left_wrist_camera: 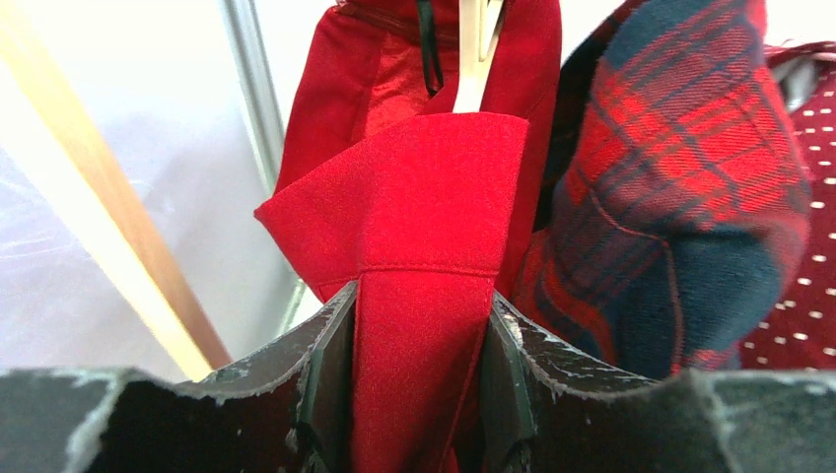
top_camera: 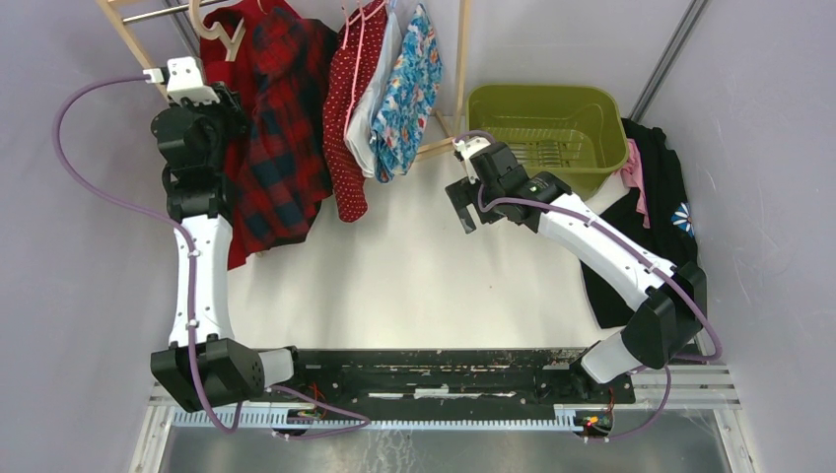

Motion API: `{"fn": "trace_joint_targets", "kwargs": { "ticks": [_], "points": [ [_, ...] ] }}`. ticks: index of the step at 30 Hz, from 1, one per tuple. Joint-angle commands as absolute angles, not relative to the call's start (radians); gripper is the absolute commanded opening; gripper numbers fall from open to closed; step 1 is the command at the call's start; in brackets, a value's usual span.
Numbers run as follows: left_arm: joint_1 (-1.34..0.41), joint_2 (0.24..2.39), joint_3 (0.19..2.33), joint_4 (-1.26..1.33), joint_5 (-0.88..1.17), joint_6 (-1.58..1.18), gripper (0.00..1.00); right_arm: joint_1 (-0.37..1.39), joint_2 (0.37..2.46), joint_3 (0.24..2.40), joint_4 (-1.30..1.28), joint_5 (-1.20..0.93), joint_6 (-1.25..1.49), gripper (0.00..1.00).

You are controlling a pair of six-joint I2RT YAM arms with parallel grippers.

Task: Remove the skirt from the hanger
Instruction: Pick up the hanger from the clothesline.

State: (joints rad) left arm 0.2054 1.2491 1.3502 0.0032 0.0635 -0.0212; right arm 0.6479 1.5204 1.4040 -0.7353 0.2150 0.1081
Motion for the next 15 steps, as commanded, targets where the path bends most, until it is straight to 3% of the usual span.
{"fn": "trace_joint_targets", "kwargs": {
  "ticks": [1,7,8,10,15],
  "points": [
    [0.194,1.223,1.324,0.115,0.233,-0.158,0.03,0.652,1.509,1.413,-0.714,0.238,0.102,0.97],
    [0.167,1.197,1.235,0.058,0.363,-0.152,0.06,0.653,1.509,1.406,-0.714,0.245,0.098,0.97],
    [0.168,1.191,1.236,0.042,0.362,-0.132,0.17,0.653,1.509,1.407,-0.713,0.245,0.098,0.97],
    [0.168,1.187,1.271,-0.006,0.367,-0.079,0.53,0.653,1.508,1.405,-0.714,0.245,0.097,0.98],
    [0.169,1.21,1.493,-0.218,0.299,0.093,0.78,0.654,1.507,1.398,-0.712,0.243,0.098,0.98]
  ]
}}
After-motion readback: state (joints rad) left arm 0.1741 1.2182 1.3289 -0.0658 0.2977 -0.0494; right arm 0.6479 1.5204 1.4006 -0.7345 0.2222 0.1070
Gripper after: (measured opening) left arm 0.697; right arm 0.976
